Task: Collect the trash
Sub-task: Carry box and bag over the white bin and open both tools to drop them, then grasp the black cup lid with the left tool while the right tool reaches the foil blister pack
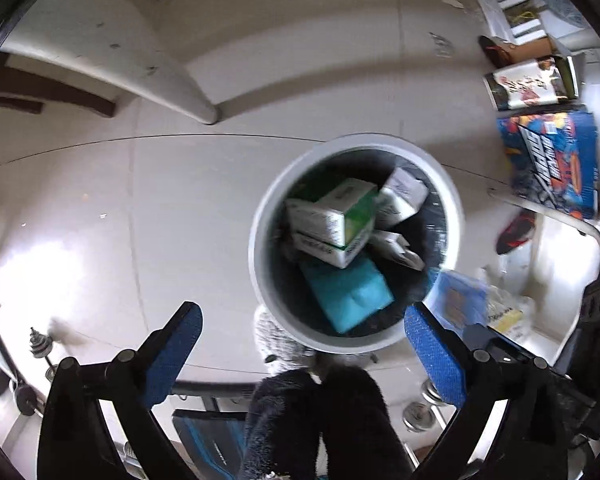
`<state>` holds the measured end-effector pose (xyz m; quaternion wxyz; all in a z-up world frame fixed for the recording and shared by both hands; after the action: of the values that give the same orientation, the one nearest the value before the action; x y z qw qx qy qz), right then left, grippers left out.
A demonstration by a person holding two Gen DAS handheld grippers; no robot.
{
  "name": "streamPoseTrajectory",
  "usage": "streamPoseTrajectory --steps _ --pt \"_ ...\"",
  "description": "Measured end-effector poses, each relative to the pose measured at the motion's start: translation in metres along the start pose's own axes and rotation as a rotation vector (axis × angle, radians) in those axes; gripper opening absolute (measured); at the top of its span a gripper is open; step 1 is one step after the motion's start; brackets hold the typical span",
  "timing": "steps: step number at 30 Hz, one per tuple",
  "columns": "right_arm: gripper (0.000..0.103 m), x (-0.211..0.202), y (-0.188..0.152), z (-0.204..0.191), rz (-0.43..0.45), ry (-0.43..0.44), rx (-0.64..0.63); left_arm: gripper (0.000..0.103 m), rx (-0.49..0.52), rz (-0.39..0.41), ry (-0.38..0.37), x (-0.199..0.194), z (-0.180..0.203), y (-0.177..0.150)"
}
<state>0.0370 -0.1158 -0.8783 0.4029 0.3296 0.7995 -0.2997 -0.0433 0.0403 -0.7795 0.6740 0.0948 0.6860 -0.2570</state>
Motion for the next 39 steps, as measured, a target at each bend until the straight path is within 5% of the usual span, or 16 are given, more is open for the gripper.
streamPoseTrajectory --steps 6,12,17,39 --pt "0.100 -0.015 -0.002 -0.013 0.035 -0.021 -0.037 0.103 0.005 0.048 0.060 -0.023 -0.019 -0.014" --pt "0.100 -0.058 -0.014 -0.022 0.062 -0.290 -0.155 0.103 0.021 0.079 0.102 -0.055 -0.026 -0.036" --pt "0.100 -0.101 -0.029 -0.044 0.073 -0.378 -0.200 0.103 0.047 0.093 0.116 -0.091 -0.023 -0.060" --pt "0.100 -0.327 -0.126 -0.186 0.171 -0.388 -0.261 0.103 0.098 0.211 0.038 -0.322 -0.024 -0.143"
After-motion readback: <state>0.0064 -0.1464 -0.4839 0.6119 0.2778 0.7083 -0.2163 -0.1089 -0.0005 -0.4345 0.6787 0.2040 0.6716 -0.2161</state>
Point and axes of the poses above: each gripper's, at about its wrist camera, not at the fingertips, and x roughly the way its jaws point, z to its right, y to its top, the point moved 8 cm from there along x, roughly the way its jaws point, and after that the axes turned 12 degrees about -x, right-handed, at the moved point
